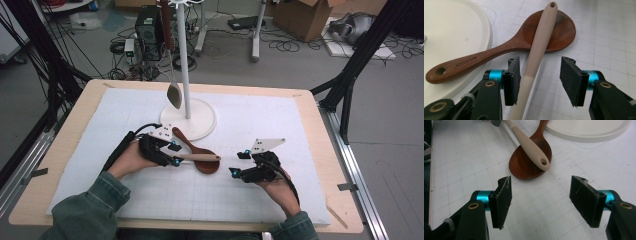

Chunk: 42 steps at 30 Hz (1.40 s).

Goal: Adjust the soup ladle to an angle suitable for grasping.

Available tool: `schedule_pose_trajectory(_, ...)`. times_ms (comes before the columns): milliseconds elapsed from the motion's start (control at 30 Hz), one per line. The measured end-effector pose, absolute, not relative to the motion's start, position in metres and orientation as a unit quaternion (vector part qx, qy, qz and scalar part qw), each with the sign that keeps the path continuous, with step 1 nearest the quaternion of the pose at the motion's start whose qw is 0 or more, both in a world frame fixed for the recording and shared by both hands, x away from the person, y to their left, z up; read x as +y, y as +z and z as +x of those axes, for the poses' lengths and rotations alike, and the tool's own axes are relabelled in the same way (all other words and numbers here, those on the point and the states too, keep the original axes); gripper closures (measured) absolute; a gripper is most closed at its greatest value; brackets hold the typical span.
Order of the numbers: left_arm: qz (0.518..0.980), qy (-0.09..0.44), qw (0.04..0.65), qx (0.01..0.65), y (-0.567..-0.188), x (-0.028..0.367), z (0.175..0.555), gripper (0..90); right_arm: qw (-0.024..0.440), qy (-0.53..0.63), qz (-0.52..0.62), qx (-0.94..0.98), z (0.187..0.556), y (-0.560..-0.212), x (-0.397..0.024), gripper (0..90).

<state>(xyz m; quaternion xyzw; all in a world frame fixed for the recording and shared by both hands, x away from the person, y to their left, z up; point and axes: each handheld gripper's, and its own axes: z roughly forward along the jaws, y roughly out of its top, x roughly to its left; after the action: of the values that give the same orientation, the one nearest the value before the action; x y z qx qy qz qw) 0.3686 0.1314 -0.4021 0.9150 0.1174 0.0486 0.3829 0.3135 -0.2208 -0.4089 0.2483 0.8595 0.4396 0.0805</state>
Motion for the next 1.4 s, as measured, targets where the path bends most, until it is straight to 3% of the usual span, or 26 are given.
schedule_pose_trajectory(567,0.932,0.044,0.332,0.134,-0.425,0.122,0.378,57.4,0.081,0.445,0.246,0.858,0.312,-0.410,-0.221,34.2)
schedule_pose_trajectory(800,0.938,0.048,0.319,0.128,-0.427,0.121,0.379,66.6,0.080,0.445,0.243,0.858,0.313,-0.411,-0.217,34.2)
schedule_pose_trajectory(1400,0.926,0.066,0.350,0.126,-0.410,0.130,0.373,70.5,0.079,0.447,0.240,0.858,0.316,-0.407,-0.203,34.5)
